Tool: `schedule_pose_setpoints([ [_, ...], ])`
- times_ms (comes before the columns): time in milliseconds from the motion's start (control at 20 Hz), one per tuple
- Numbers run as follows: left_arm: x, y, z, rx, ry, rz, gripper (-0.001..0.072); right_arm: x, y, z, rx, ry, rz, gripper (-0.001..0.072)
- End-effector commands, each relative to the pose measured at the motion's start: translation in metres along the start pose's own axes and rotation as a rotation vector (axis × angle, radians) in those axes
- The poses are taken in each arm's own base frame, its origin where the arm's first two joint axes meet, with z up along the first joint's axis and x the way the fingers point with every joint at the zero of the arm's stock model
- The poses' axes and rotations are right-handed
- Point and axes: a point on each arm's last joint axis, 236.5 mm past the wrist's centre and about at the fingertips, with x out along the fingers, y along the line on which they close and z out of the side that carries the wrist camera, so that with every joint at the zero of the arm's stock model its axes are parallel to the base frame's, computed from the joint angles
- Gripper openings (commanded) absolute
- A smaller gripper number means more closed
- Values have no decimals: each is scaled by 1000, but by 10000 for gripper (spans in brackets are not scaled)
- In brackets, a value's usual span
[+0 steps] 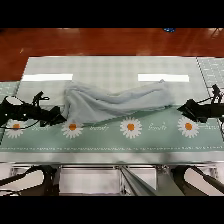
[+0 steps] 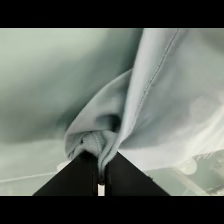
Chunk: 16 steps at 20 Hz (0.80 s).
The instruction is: Fold the shirts.
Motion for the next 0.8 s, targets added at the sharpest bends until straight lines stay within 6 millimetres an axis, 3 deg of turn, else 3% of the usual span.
schedule_pose_setpoints([
  [0, -2, -3, 10, 3, -26, -3, 21, 11, 0, -1, 28, 27, 22, 408],
  [250, -17, -16, 26, 39, -56, -15, 21, 29, 13, 21, 69, 31, 96, 408],
  [450, -18, -17, 27, 41, -56, -16, 21, 51, 25, 43, 71, 62, 95, 408],
  [750, -18, -17, 27, 41, -56, -16, 21, 94, 49, 52, 67, 145, 91, 407],
])
